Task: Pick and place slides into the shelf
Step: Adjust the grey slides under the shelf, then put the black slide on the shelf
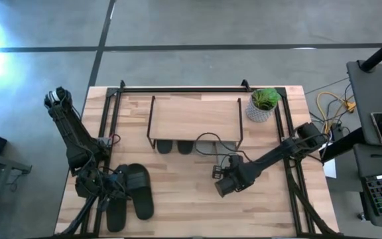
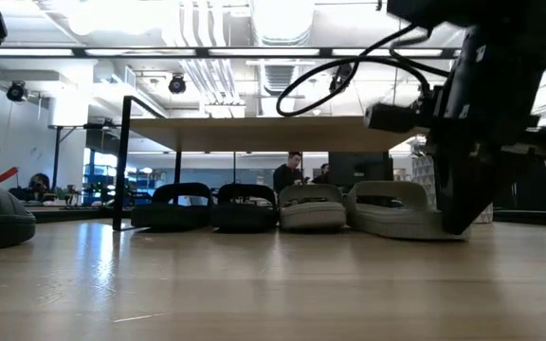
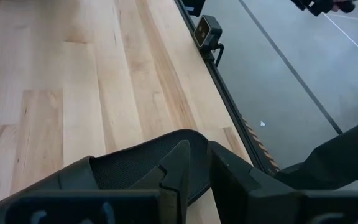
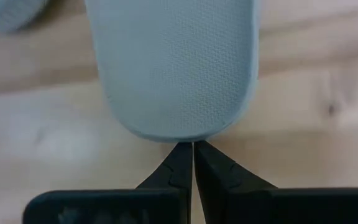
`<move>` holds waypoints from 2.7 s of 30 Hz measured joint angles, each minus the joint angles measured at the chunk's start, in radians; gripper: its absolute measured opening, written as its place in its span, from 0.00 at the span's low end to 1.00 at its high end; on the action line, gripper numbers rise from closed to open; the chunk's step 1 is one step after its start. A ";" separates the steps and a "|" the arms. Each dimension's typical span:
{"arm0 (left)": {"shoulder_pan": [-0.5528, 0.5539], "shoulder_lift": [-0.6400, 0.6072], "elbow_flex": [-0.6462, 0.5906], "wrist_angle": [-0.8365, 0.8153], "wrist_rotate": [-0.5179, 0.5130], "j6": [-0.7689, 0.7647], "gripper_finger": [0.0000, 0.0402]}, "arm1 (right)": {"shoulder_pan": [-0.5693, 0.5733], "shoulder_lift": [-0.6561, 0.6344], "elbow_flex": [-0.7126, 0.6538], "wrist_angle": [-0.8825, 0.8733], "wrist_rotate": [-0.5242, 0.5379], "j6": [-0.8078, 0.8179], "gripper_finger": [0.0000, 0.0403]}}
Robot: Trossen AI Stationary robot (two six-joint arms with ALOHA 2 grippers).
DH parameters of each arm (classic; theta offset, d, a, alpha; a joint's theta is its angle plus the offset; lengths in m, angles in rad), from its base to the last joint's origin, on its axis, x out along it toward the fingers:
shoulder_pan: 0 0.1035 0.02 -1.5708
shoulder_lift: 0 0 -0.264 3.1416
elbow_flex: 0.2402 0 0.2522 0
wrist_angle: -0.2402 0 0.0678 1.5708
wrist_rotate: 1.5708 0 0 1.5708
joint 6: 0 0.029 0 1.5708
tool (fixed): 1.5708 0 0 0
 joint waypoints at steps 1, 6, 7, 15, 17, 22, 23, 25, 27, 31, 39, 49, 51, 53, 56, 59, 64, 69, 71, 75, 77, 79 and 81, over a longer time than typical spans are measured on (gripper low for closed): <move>0.000 0.000 0.000 0.000 0.000 0.000 0.11 | -0.006 0.000 -0.005 -0.001 0.012 0.000 0.02; 0.000 0.000 0.000 0.000 0.000 -0.003 0.11 | -0.043 0.000 -0.026 -0.005 0.050 -0.001 0.02; 0.000 0.000 0.000 0.000 0.000 -0.005 0.11 | -0.051 0.000 -0.030 -0.007 0.050 -0.003 0.02; 0.000 0.000 0.000 0.000 0.000 -0.006 0.11 | -0.104 0.001 0.000 -0.089 0.178 -0.016 0.02; 0.000 0.000 0.000 0.000 0.000 -0.005 0.11 | -0.123 0.001 0.004 -0.109 0.182 -0.025 0.02; 0.000 0.000 0.000 0.000 0.000 -0.006 0.11 | -0.149 0.001 0.005 -0.059 0.186 -0.089 0.02; 0.000 0.000 0.000 0.000 0.000 -0.005 0.11 | -0.149 0.001 0.005 -0.043 0.196 -0.101 0.02; 0.000 0.000 0.000 0.000 0.000 -0.006 0.11 | -0.148 0.001 0.007 -0.019 0.208 -0.115 0.02; 0.000 0.000 0.000 0.001 0.000 -0.006 0.11 | -0.145 0.001 0.018 0.000 0.201 -0.140 0.02; 0.000 0.000 0.000 0.022 0.000 -0.008 0.11 | -0.085 0.002 0.089 0.036 0.198 -0.243 0.02; 0.027 -0.002 0.001 0.140 0.040 -0.006 0.10 | 0.078 0.045 0.337 0.285 0.107 -0.687 0.06; -0.002 0.067 0.262 -0.304 0.109 -0.068 0.02 | 0.076 0.417 1.010 -0.057 0.139 -1.119 0.16; -0.034 0.122 0.344 -0.419 0.109 -0.100 0.01 | 0.072 0.476 1.117 -0.150 0.180 -1.158 0.18; -0.065 0.183 0.414 -0.485 0.111 -0.113 0.01 | 0.070 0.525 1.207 -0.172 0.202 -1.220 0.20; -0.118 0.277 0.496 -0.564 0.122 -0.155 0.01 | 0.063 0.538 1.202 -0.038 0.199 -1.349 0.26; -0.182 0.362 0.561 -0.691 0.151 -0.295 0.01 | 0.053 0.540 1.192 0.017 0.207 -1.411 0.34; -0.292 0.454 0.613 -0.849 0.171 -0.501 0.08 | 0.029 0.541 1.175 0.107 0.215 -1.504 0.50; -0.321 0.483 0.612 -0.867 0.100 -0.600 0.23 | -0.005 0.541 1.117 0.253 0.196 -1.667 0.64; -0.320 0.495 0.611 -0.872 0.067 -0.607 0.29 | -0.021 0.541 1.097 0.264 0.196 -1.682 0.67; -0.303 0.551 0.607 -0.898 0.114 -0.607 0.38 | -0.044 0.542 1.077 0.263 0.196 -1.755 0.71; -0.304 0.583 0.607 -0.899 0.155 -0.609 0.41 | -0.051 0.542 1.075 0.263 0.196 -1.833 0.71; -0.304 0.605 0.608 -0.903 0.168 -0.610 0.43 | -0.052 0.542 1.075 0.263 0.204 -1.924 0.71; -0.303 0.614 0.608 -0.915 0.150 -0.610 0.44 | -0.052 0.542 1.075 0.263 0.214 -1.998 0.71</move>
